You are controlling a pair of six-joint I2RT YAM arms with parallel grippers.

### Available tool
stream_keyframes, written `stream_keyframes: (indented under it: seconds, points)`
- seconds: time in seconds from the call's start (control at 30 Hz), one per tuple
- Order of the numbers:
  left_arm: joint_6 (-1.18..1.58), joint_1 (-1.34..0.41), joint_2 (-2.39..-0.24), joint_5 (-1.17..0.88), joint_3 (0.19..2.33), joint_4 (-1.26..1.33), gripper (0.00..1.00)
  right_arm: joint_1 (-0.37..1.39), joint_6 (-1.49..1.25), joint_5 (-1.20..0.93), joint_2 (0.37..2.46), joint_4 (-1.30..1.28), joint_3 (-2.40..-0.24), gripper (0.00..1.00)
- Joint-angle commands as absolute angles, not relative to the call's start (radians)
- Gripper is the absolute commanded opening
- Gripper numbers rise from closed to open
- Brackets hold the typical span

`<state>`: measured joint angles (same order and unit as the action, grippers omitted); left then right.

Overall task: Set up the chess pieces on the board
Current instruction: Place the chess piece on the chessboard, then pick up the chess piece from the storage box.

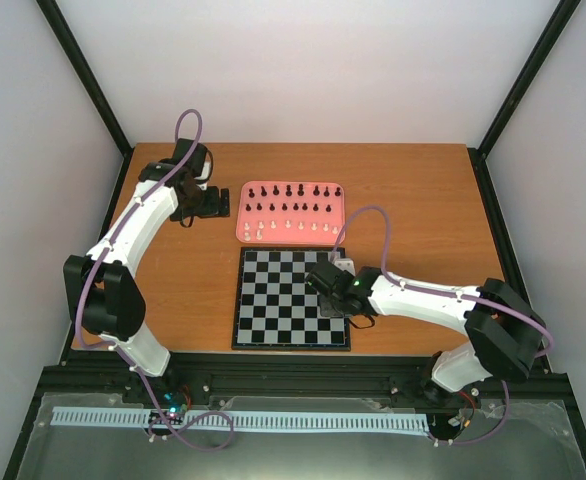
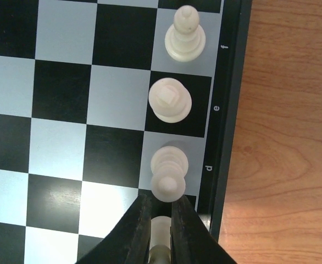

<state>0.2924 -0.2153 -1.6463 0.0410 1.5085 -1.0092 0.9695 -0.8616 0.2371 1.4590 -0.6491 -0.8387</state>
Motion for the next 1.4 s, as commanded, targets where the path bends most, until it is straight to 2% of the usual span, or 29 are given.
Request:
stream_keyframes:
  seconds: [0.0,0.2,0.47,0.7,0.97,1.23,1.37]
  points:
    - [0.304,-0.219,-1.641,0.047,1.516,-0.994,1.0,0.977,-0.879,0.275,1.468,-0.672,-0.844,0.14]
    - [0.304,-0.219,-1.636,0.048,1.514,-0.994,1.0,0.977,-0.87,0.263,1.469,-0.657,-0.84,0.23]
    - [0.303,-0.219,-1.634,0.043,1.514,-0.997,1.0,0.977,-0.855,0.266,1.454,-0.698,-0.879,0.26]
    - [0.304,-0.219,-1.631,0.04,1.523,-0.997,1.0,0.977,-0.82,0.315,1.431,-0.825,-1.004,0.55]
    - [0.302,-0.219,-1.623,0.042,1.539,-1.007,1.0,0.968,-0.692,0.331,1.538,-0.906,-1.257,0.57]
    - [0.302,-0.219,-1.607,0.042,1.572,-1.025,1.0,0.853,-0.564,0.183,1.767,-0.774,-1.53,0.55]
    - [0.302,-0.219,-1.593,0.042,1.588,-1.037,1.0,0.838,-0.462,0.153,1.952,-0.771,-1.729,0.54]
